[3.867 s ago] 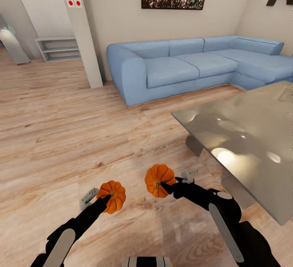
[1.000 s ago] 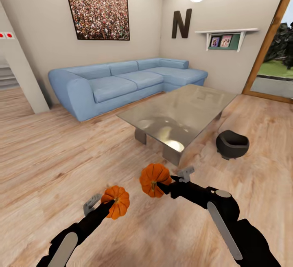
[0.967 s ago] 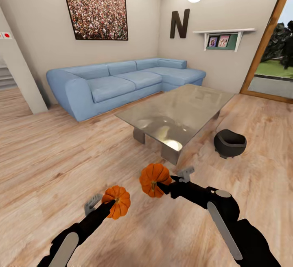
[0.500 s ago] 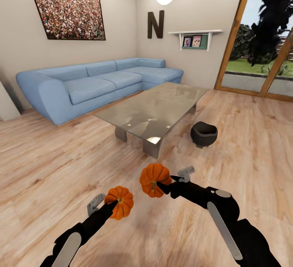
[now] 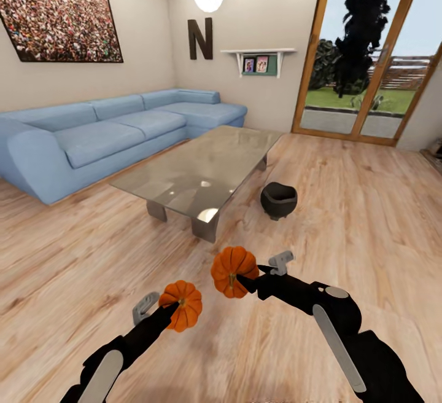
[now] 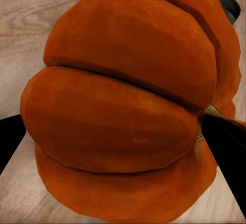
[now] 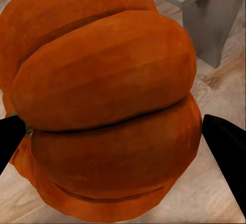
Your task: Place each of the two pumpkins and all three candles from the living room inside a cabinet in the living room (use any cabinet), then make sure every cabinet is closed, and position the cauldron so it is next to a table in the living room.
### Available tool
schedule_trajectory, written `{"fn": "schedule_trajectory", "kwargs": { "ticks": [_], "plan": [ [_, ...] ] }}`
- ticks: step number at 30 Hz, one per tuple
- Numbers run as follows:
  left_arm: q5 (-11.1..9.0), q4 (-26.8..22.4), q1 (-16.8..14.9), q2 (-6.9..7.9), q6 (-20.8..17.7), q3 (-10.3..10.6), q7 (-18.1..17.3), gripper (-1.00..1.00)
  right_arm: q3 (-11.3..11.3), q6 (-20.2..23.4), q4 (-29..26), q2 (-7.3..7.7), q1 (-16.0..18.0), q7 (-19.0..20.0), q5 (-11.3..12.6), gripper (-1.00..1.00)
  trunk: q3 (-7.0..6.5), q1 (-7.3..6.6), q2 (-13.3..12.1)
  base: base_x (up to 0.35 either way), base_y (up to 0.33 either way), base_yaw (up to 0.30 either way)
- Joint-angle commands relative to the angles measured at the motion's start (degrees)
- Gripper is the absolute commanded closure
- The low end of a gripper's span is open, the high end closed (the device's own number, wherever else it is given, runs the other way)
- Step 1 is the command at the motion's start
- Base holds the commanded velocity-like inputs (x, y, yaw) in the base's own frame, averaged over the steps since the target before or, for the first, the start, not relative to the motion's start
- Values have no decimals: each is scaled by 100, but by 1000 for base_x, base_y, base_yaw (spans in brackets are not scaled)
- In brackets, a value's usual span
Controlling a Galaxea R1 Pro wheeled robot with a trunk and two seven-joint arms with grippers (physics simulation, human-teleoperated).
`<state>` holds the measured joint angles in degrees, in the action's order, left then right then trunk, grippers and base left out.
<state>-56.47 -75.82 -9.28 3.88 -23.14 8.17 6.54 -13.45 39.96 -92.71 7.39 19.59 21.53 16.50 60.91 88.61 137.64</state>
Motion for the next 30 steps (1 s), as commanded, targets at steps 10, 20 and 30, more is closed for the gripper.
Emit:
{"fn": "schedule_trajectory", "kwargs": {
  "ticks": [10,20,30],
  "plan": [
    [4,6,2,-1,49,8,-24,100,14,12,-2,0,18,0,29,100,-4,0,0,-79,-26,-298],
    [4,6,4,-1,55,9,-18,100,26,12,-2,0,27,0,29,100,-24,0,0,-185,-42,-298],
    [4,6,5,-1,64,10,-21,100,41,12,-2,0,31,0,29,100,-45,0,0,-68,-1,-298]
  ]
}}
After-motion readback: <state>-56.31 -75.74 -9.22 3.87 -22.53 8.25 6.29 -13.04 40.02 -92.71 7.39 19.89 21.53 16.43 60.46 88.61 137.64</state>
